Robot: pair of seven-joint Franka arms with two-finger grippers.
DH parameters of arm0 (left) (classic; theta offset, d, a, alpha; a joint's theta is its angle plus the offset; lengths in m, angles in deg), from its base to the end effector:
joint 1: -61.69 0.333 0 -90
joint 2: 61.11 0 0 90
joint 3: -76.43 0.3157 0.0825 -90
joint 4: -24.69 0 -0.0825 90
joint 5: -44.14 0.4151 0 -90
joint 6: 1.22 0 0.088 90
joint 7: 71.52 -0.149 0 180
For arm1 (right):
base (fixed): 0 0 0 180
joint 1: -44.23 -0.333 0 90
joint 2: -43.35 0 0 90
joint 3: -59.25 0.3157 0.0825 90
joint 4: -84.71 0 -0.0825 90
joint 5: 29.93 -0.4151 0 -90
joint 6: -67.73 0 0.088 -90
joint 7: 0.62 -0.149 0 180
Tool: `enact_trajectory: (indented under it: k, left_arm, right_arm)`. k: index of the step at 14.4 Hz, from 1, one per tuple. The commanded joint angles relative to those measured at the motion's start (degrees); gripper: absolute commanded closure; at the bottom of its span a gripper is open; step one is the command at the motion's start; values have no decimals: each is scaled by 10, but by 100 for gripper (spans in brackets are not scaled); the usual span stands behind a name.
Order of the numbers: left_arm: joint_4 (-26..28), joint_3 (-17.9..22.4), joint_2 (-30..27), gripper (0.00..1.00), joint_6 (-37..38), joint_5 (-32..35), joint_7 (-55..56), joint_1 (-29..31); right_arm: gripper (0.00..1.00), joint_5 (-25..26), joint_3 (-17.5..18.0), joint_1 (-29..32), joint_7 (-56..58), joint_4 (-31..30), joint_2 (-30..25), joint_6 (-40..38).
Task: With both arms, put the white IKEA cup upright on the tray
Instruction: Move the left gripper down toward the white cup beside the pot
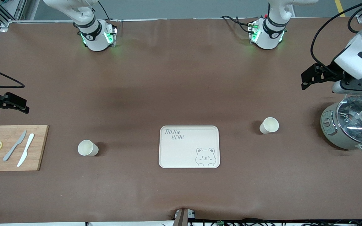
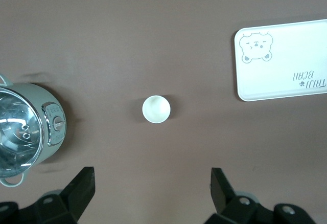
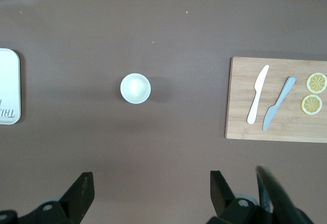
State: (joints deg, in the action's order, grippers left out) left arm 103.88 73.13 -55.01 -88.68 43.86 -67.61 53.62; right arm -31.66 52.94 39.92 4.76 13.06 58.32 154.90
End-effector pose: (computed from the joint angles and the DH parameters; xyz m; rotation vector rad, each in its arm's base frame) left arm 0.6042 -0.1203 0.6090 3.1185 -0.2031 0.0567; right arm 0.6599 -0.0091 0.5762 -3.1389 -0.1013 -0.0175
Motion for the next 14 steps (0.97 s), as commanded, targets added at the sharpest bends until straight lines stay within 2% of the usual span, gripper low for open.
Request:
enact_trajectory:
  k: [1,2,5,6,9,10,14]
  left_arm:
    - [10,2,-10,0,5,-2,-5,-1]
    - [8,2,-8,0,5,-9,3,-1]
    - [24,1,-11,0,0,-10,-5,0]
    - [65,0,-31,0,-29,-10,-6,2]
    - [296,1,-143,0,-202,-10,-16,3]
    - [338,3,-157,0,-222,-10,-42,3]
    - [397,22,-157,0,-246,-11,-109,20]
  right_arm:
    - [0,-18,6,2,-4,-4,-27,-29]
    - [0,-27,4,4,0,-3,-28,-40]
    - [0,-13,2,4,1,-4,-24,-36]
    - [0,-10,2,1,-4,-5,-22,-31]
    - [0,19,3,-5,-5,-6,-21,-1]
    - [0,19,3,0,-4,-6,-20,1]
    - [0,27,4,-6,-5,-15,-10,6]
